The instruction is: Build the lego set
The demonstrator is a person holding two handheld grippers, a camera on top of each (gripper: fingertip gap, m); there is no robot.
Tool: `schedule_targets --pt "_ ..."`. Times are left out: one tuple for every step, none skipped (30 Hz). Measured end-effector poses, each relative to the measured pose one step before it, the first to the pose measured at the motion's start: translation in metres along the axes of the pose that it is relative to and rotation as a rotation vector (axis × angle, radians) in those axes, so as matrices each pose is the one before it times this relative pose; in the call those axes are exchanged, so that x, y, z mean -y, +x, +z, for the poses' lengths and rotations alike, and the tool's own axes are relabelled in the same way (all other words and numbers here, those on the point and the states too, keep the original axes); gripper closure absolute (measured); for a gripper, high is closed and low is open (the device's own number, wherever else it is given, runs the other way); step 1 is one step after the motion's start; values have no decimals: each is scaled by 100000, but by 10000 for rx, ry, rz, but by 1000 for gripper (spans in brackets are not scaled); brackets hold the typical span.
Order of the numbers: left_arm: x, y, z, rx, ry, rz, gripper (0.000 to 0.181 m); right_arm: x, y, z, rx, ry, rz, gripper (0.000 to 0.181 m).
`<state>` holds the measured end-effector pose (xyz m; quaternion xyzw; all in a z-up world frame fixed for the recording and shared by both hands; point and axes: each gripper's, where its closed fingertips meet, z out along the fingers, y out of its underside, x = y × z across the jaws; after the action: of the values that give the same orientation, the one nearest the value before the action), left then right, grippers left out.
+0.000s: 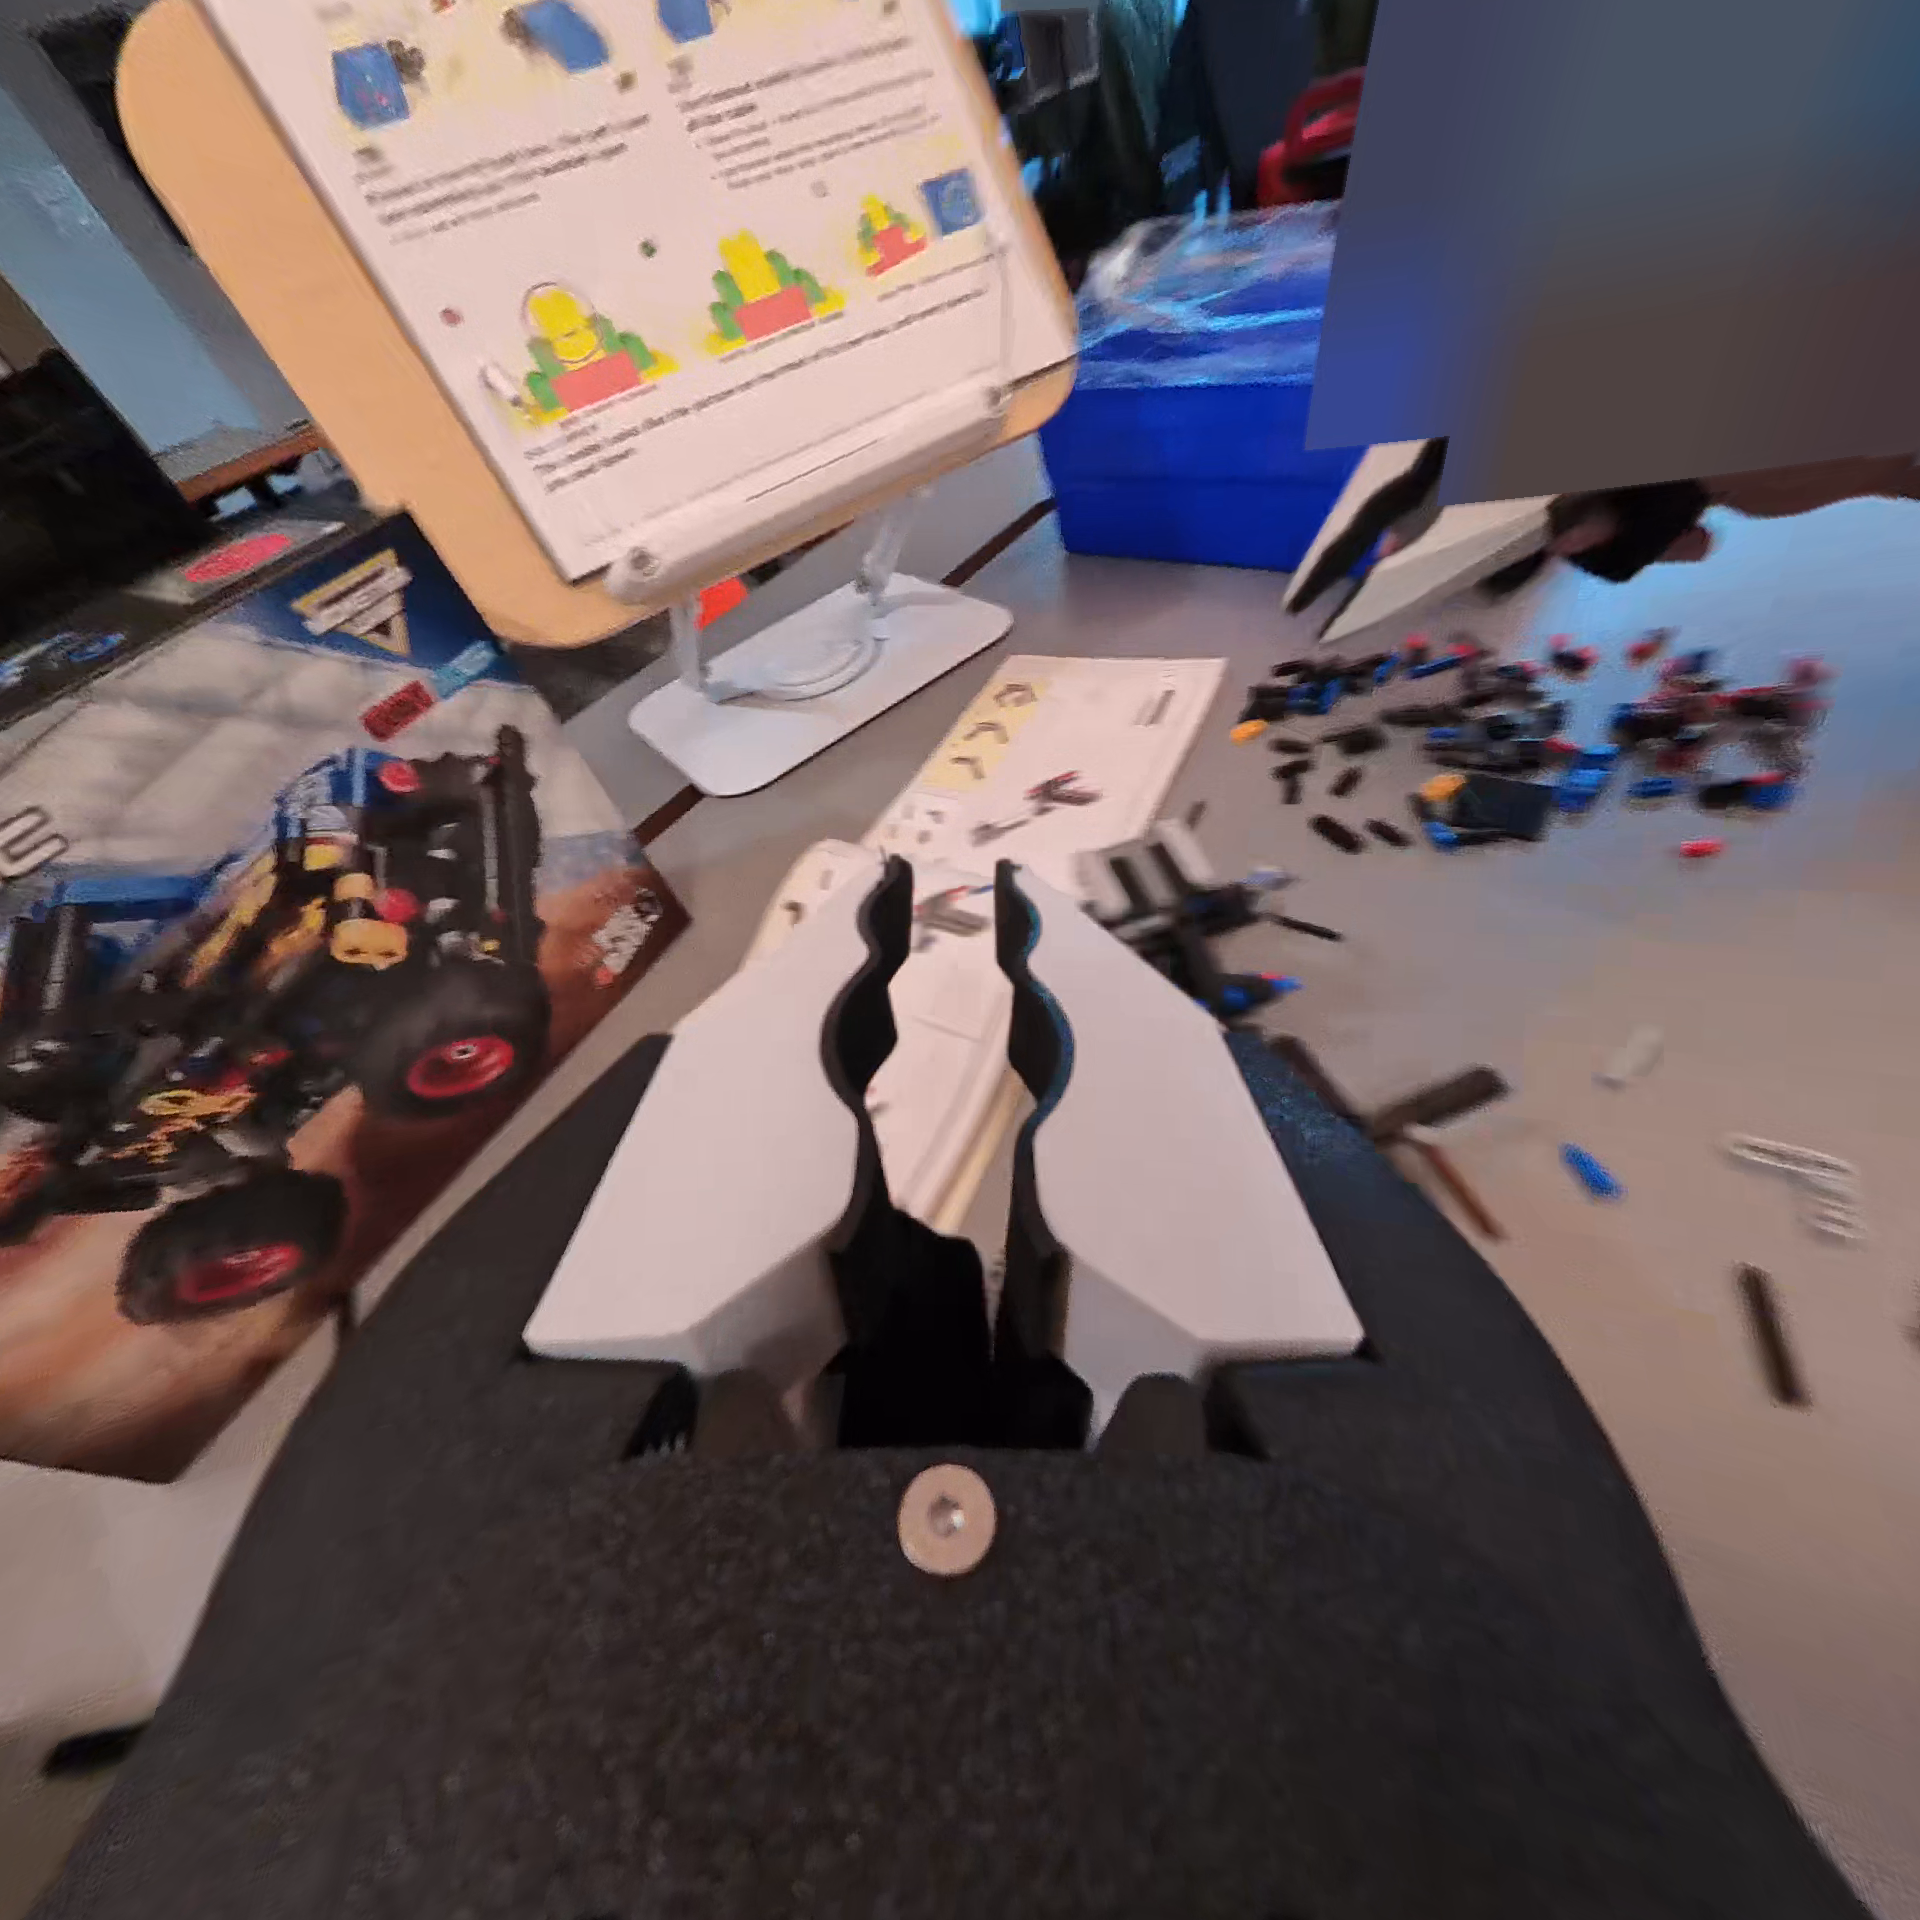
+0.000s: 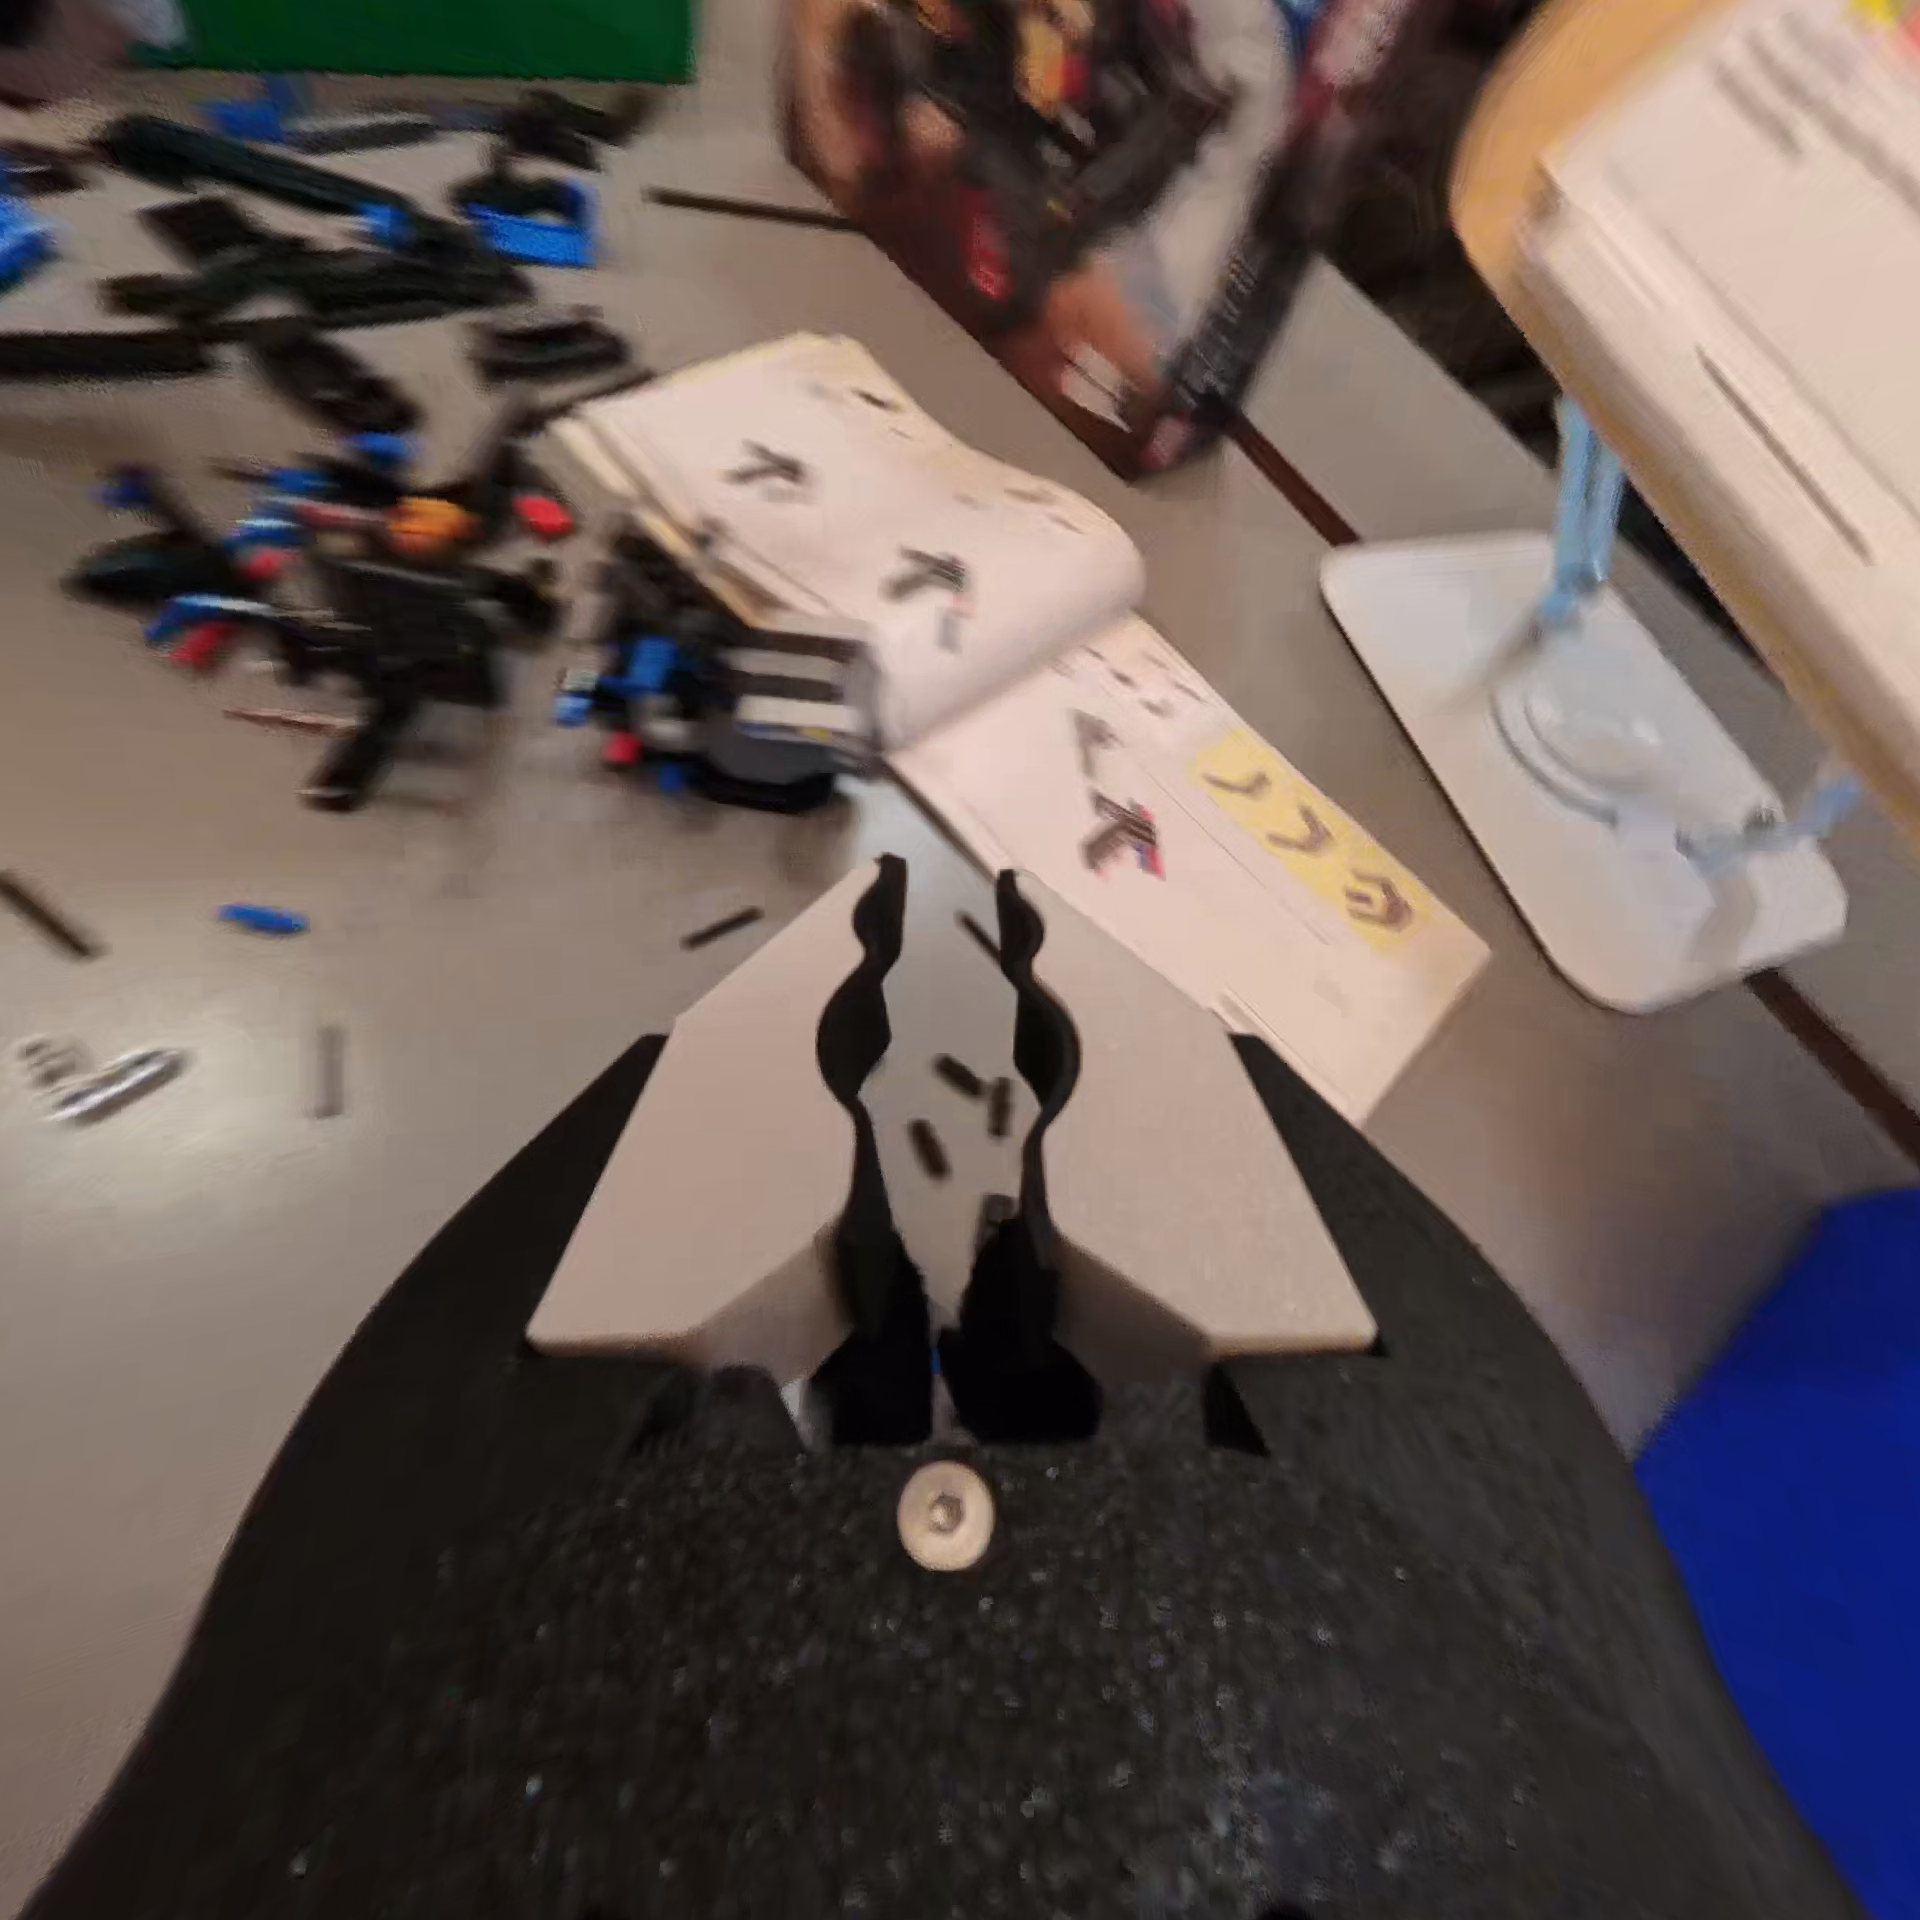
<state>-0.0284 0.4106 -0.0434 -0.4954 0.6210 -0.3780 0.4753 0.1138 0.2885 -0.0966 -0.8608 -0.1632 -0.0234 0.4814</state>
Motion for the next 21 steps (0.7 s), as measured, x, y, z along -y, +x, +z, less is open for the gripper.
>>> schedule_targets --pt "-577 -1401 925 279 -219 -73 167 -832 1426 554 16 -150 659 160" --pt "-641 -1007 622 268 -70 -236 167 -449 703 368 165 126 726 159" --pt "-603 -523 320 143 134 -366 167 -149 283 128 198 397 606 159" --pt "-685 -124 83 2 185 -331 167 -298 241 20 65 348 324 160" --pt "-893 -33 -33 28 66 -186 168 -693 473 -25 -177 -4 171 160" --pt "-1027 -74 -91 121 -122 -59 169 -731 229 -102 -89 -247 11 160" --pt "-896 5 -117 77 -193 90 169 -224 283 -119 -184 107 -46 161" --pt "-667 35 -105 57 -166 235 169 -37 258 -43 -179 178 -4 163" --pt "-451 -84 -55 117 -126 289 170 -90 -104 86 69 -12 34 163" --pt "-224 -182 34 144 -120 252 170 0 -195 130 121 -25 77 163" --pt "-99 -167 82 101 -79 149 170 91 -90 95 48 94 65 163" --pt "-142 -107 107 30 -81 -11 170 -65 -28 81 9 48 39 163" --pt "-264 -14 89 -44 -105 -146 170 -172 86 39 -26 -36 36 163" --pt "-270 -13 66 -44 -93 -178 170 -130 133 -18 -19 -56 23 163" --pt "-204 -37 42 -28 -75 -138 170 -96 254 -39 -67 -92 22 163" --pt "-18 -29 -10 -25 -13 -69 170 -66 444 -112 -200 -92 -10 163" --pt "112 61 -46 -52 40 -10 170 33 442 -164 -233 -6 -100 163" --pt "107 101 -30 -52 20 22 170 51 397 -159 -200 10 -97 163" --pt "9 71 -7 -15 -32 51 171 34 338 -113 -144 6 -32 163" --pt "-39 14 3 47 -52 103 170 24 276 -72 -86 23 29 163" --pt "-26 -12 0 79 -31 137 170 -36 162 -26 -19 7 60 164"
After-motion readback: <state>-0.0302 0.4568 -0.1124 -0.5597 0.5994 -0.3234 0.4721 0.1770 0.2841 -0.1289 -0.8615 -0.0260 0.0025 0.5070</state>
